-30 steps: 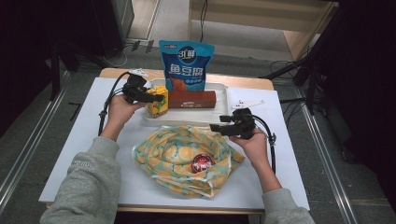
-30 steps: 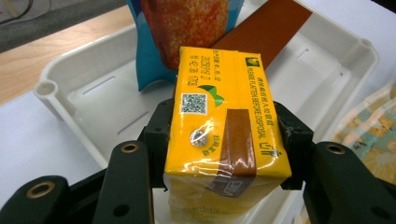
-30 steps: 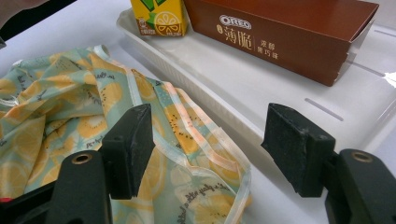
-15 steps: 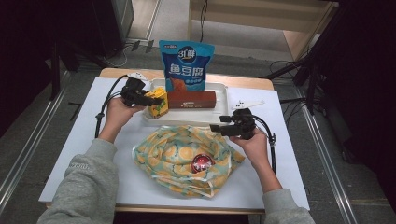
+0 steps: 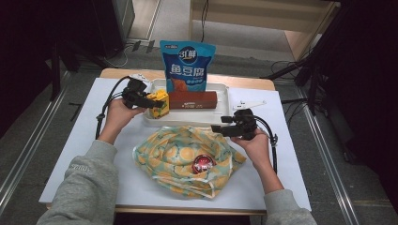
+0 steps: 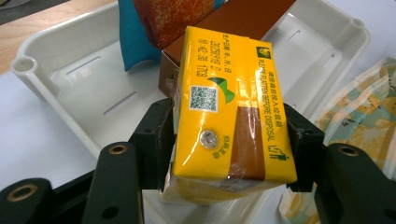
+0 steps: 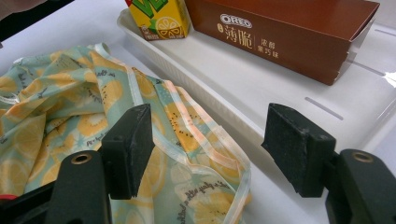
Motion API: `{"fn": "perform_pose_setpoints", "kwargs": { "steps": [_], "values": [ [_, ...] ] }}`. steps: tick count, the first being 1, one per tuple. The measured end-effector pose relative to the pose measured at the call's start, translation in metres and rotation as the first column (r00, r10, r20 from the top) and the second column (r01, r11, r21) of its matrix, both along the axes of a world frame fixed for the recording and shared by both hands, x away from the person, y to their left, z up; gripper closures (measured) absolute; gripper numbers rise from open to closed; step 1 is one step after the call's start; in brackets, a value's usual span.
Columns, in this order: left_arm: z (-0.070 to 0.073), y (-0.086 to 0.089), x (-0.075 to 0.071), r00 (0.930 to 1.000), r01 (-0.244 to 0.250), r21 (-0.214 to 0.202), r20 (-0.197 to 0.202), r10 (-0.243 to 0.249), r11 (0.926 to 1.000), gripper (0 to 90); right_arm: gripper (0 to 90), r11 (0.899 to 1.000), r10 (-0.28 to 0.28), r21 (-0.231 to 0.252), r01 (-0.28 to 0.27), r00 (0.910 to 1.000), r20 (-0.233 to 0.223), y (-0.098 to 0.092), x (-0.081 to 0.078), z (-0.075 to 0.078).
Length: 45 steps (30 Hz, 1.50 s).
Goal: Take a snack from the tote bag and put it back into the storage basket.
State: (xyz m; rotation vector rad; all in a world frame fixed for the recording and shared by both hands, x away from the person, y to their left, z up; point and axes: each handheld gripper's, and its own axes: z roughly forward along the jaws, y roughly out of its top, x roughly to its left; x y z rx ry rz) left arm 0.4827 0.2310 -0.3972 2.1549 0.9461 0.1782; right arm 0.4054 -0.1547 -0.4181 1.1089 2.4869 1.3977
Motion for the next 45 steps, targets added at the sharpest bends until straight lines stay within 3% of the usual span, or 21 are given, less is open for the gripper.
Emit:
{"fn": "perform_pose_setpoints", "kwargs": {
  "steps": [11,29,35,38,41,43,44,45],
  "values": [
    [0.014,0.009,-0.011,0.9999,-0.002,-0.022,0.017,0.002,0.9997,36.8,33.4,1.0,0.005,0.006,-0.005,1.0,0.006,0.002,0.002,0.001],
    [0.028,0.031,-0.04,0.999,-0.037,-0.036,0.024,0.038,0.9987,39.8,33.4,1.0,0.021,0.008,-0.021,0.9997,0.011,0.007,0.01,0.0],
    [0.031,0.032,-0.05,0.999,-0.042,-0.04,0.014,0.043,0.9983,49.8,33.6,1.0,0.021,0.01,-0.021,0.9997,0.015,0.009,0.01,0.0],
    [0.031,0.031,-0.053,0.9994,-0.033,-0.064,-0.012,0.033,0.9974,62.3,33.7,1.0,0.021,0.008,-0.021,0.9997,0.015,0.009,0.011,0.0],
    [0.029,0.028,-0.055,0.9997,-0.023,-0.068,-0.011,0.023,0.9974,75.8,33.8,1.0,0.02,0.005,-0.02,0.9997,0.013,0.009,0.011,-0.001],
    [0.028,0.027,-0.055,0.9998,-0.017,-0.078,-0.011,0.016,0.9968,79.0,33.8,1.0,0.019,0.003,-0.019,0.9997,0.013,0.01,0.012,-0.002],
    [0.027,0.025,-0.056,0.9999,-0.01,-0.079,-0.011,0.01,0.9968,86.9,33.8,1.0,0.021,0.001,-0.021,0.9997,0.01,0.01,0.012,-0.002],
    [0.026,0.024,-0.056,1.0,-0.005,-0.074,-0.008,0.005,0.9972,89.5,33.8,1.0,0.022,0.0,-0.022,0.9997,0.01,0.01,0.012,-0.002]
  ]
}}
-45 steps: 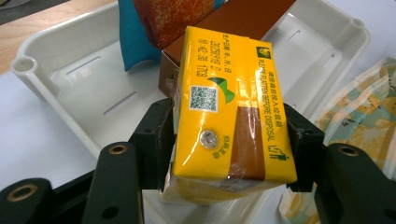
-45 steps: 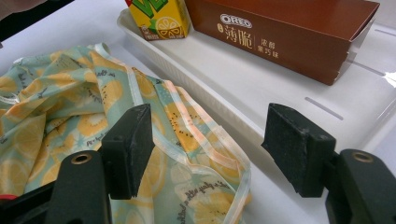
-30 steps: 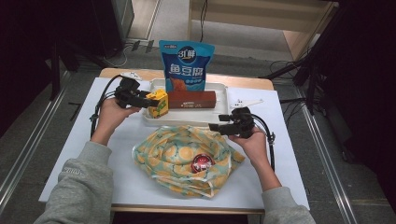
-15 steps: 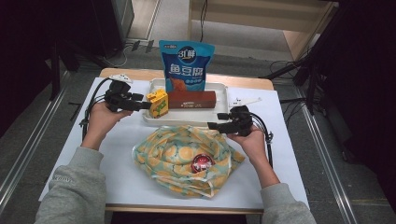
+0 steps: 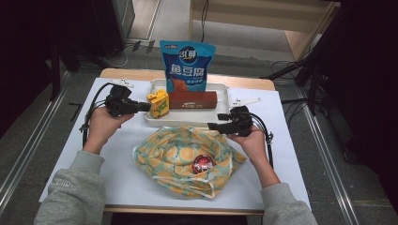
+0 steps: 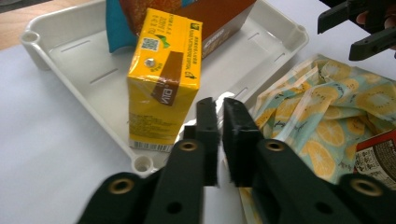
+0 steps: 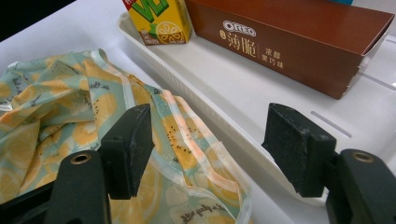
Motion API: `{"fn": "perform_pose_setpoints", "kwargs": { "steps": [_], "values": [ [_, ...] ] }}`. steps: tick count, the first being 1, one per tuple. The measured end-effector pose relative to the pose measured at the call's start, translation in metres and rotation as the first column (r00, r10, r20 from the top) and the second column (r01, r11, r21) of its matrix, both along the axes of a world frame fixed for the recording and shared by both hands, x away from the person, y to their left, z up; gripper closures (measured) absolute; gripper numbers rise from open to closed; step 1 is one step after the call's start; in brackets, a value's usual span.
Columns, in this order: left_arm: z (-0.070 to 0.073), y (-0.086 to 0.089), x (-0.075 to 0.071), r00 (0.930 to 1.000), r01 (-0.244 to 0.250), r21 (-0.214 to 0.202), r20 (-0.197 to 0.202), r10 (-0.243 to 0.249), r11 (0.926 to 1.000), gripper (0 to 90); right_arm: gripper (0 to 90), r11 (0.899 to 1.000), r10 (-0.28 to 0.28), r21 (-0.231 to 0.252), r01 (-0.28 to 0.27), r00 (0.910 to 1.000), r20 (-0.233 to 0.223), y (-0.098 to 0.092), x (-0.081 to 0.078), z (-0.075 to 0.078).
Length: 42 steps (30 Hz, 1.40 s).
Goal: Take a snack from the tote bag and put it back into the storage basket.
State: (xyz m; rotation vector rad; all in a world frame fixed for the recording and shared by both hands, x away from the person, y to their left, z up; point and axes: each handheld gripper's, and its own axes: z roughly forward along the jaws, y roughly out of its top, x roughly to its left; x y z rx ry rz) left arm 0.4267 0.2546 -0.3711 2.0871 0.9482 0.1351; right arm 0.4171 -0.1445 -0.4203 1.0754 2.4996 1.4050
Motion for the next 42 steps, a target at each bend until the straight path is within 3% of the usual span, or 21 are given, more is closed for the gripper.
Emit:
{"fn": "perform_pose_setpoints", "kwargs": {
  "steps": [10,16,42],
  "values": [
    [-0.009,-0.016,0.001,0.9995,0.031,0.013,-0.003,-0.031,0.9994,90.0,33.8,1.0,0.001,0.001,-0.001,1.0,0.003,0.0,-0.001,0.001],
    [-0.014,-0.021,0.004,0.9997,0.024,0.014,0.004,-0.024,0.9996,90.0,33.9,1.0,0.0,0.004,0.0,1.0,0.005,0.0,0.0,0.001],
    [-0.026,-0.015,0.012,0.9998,-0.017,0.024,0.002,0.017,0.9996,90.0,33.9,1.0,-0.001,0.001,0.001,1.0,0.002,0.001,-0.001,0.001]
  ]
}}
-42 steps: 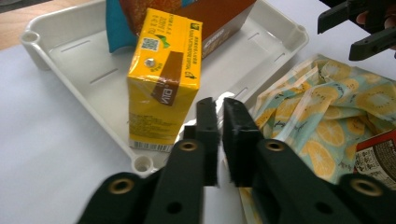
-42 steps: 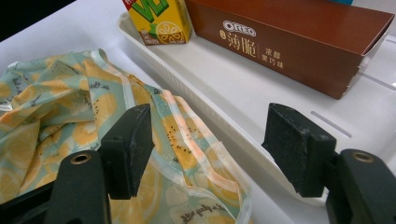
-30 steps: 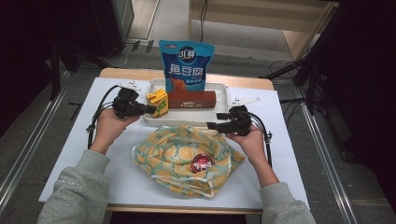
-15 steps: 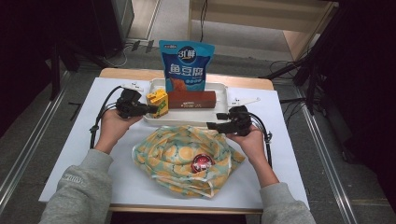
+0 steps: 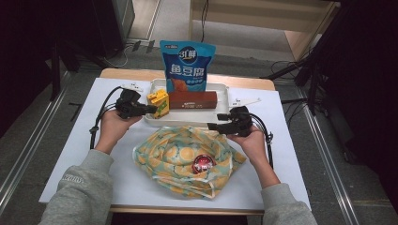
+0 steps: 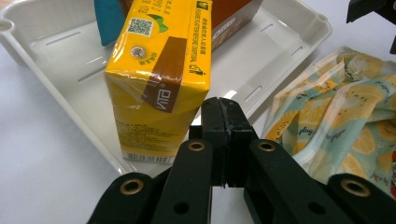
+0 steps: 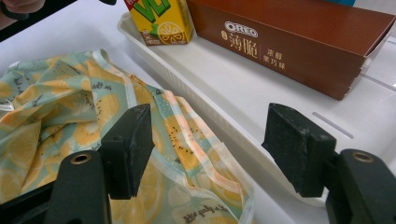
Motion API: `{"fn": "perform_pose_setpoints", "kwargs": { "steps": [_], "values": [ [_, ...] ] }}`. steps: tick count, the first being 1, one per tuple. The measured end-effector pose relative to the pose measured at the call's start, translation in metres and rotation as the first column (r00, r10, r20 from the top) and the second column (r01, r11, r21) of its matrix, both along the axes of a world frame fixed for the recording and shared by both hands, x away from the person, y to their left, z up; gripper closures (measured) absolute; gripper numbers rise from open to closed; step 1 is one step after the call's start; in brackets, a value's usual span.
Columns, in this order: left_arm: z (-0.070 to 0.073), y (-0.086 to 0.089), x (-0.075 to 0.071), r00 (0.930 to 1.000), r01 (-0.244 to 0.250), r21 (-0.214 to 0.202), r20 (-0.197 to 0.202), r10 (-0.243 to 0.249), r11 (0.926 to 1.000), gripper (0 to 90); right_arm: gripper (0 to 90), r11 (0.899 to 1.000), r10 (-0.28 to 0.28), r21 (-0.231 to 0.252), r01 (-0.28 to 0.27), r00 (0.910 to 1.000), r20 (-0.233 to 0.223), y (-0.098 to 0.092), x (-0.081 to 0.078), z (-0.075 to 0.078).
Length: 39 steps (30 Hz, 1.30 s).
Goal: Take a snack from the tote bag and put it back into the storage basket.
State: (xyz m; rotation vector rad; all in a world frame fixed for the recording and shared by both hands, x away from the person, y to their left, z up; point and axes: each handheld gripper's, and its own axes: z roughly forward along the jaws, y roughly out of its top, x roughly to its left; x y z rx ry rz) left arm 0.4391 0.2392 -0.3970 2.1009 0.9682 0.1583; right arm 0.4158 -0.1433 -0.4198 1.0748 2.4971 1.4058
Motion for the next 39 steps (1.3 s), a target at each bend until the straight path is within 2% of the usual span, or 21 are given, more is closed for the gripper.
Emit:
{"fn": "perform_pose_setpoints", "kwargs": {
  "steps": [28,39],
  "values": [
    [-0.005,0.012,0.004,0.9995,-0.03,0.012,-0.011,0.03,0.9995,90.0,33.9,1.0,0.0,0.0,0.0,1.0,0.002,0.0,0.0,0.0],
    [-0.007,0.02,0.006,0.9982,-0.055,0.009,-0.021,0.056,0.9984,90.0,34.0,1.0,0.003,0.003,-0.003,1.0,0.008,0.0,0.0,0.001]
  ]
}}
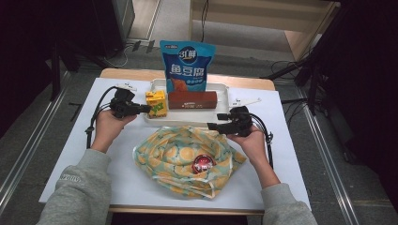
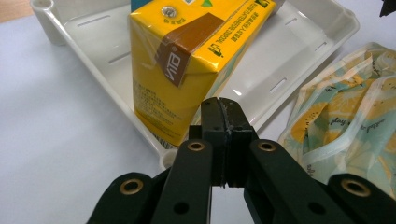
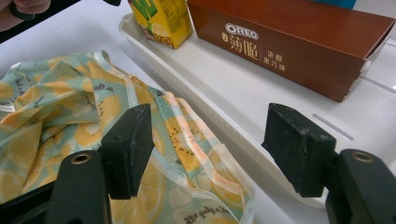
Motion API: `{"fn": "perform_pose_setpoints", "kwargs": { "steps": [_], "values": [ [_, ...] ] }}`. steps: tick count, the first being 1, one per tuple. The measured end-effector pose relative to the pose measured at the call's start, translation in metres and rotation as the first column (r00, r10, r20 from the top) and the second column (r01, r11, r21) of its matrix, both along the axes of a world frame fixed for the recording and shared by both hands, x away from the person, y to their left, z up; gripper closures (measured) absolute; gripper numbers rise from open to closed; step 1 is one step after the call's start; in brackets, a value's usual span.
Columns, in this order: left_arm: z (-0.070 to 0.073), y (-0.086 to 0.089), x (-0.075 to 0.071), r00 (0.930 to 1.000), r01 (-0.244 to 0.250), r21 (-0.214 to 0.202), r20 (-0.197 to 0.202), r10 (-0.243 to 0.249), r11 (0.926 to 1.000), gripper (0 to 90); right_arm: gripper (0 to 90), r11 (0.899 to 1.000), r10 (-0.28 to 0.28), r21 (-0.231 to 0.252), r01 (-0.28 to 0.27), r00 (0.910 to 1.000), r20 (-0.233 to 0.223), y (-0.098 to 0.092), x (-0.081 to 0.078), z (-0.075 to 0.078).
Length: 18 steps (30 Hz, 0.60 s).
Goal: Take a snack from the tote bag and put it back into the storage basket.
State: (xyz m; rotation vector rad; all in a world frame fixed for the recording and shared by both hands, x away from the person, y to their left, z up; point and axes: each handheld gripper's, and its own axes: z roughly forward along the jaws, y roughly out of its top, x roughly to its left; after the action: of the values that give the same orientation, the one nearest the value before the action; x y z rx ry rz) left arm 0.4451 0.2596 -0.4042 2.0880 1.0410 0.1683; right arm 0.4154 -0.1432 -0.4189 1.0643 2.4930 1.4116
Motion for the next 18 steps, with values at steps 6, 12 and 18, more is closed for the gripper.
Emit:
{"fn": "perform_pose_setpoints", "kwargs": {
  "steps": [6,12,18],
  "values": [
    [-0.0012,0.0035,0.0018,0.9999,-0.017,-0.011,-0.001,0.017,0.9998,89.9,34.0,1.0,0.001,0.003,-0.001,1.0,0.0,0.0006,-0.001,0.0008],
    [-0.0024,0.0062,0.0033,0.9998,-0.019,-0.017,-0.008,0.019,0.9997,88.9,34.1,1.0,0.003,0.004,-0.003,1.0,0.003,0.0004,-0.0009,0.001],
    [-0.0018,0.0076,0.0031,0.9997,-0.018,-0.025,-0.015,0.018,0.9995,86.7,34.2,1.0,0.005,0.004,-0.005,1.0,0.003,0.0008,-0.0018,0.0018]
  ]
}}
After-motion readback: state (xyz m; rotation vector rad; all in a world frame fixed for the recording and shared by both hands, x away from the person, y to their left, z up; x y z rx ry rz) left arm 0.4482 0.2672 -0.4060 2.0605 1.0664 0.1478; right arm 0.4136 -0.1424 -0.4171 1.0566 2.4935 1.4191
